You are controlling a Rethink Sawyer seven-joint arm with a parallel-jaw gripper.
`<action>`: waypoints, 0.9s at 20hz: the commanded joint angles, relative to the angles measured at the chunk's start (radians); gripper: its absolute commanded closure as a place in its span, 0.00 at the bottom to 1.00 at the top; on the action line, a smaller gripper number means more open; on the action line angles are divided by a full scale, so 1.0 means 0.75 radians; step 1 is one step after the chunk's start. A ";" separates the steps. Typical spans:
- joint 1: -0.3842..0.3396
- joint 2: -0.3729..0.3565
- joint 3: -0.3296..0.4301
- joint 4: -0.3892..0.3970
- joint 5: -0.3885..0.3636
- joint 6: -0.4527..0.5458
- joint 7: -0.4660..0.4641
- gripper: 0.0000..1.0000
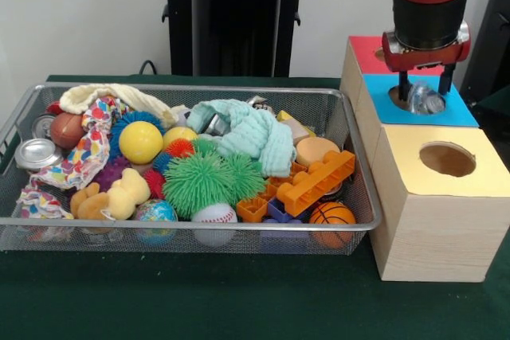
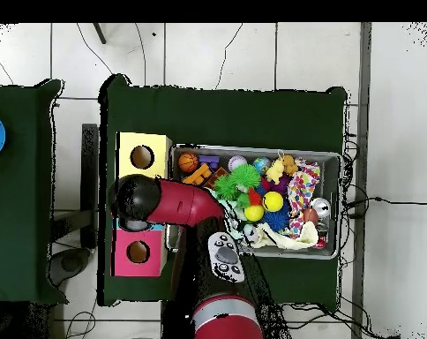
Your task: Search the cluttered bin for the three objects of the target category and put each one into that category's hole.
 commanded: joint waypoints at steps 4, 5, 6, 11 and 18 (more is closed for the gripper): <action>-0.065 0.066 -0.020 -0.045 -0.061 -0.158 0.171 0.00; -0.070 0.060 -0.020 -0.041 -0.063 -0.153 0.165 0.00; -0.076 0.055 -0.020 -0.036 -0.065 -0.149 0.158 0.00; -0.094 0.003 -0.027 -0.002 -0.076 -0.088 0.131 0.00; -0.076 -0.079 -0.108 0.007 -0.142 -0.059 0.142 0.00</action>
